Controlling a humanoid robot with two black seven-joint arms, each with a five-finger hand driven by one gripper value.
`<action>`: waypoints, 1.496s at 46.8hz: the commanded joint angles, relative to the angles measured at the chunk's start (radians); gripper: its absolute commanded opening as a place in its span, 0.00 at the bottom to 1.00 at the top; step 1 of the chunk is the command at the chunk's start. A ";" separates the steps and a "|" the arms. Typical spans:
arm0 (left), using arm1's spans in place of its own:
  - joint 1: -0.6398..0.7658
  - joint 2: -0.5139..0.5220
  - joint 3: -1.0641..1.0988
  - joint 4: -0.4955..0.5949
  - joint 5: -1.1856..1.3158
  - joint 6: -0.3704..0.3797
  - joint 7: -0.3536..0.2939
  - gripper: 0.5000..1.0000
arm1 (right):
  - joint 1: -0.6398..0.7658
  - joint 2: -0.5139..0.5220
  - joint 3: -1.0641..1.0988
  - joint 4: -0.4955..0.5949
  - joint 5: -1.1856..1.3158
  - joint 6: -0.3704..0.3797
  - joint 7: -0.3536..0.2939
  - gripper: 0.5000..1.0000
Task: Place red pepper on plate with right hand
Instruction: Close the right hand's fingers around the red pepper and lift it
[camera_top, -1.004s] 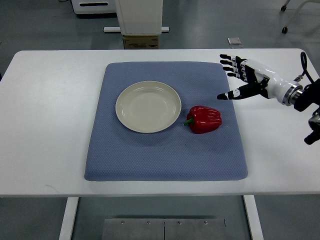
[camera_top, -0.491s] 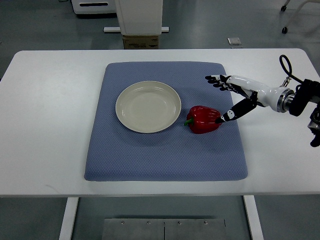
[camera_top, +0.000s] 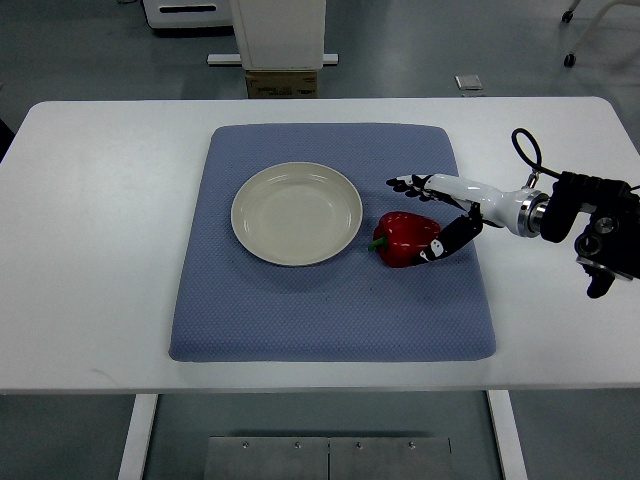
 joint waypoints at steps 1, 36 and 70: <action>0.000 0.000 0.000 0.000 0.000 0.000 0.000 1.00 | 0.001 0.012 -0.013 -0.010 -0.002 -0.011 0.000 0.89; -0.001 0.000 0.000 0.000 0.000 0.000 0.000 1.00 | -0.009 0.052 -0.041 -0.065 -0.008 -0.012 0.006 0.78; 0.000 0.000 0.000 0.000 0.000 0.000 0.000 1.00 | -0.004 0.069 -0.039 -0.063 -0.008 -0.012 0.014 0.52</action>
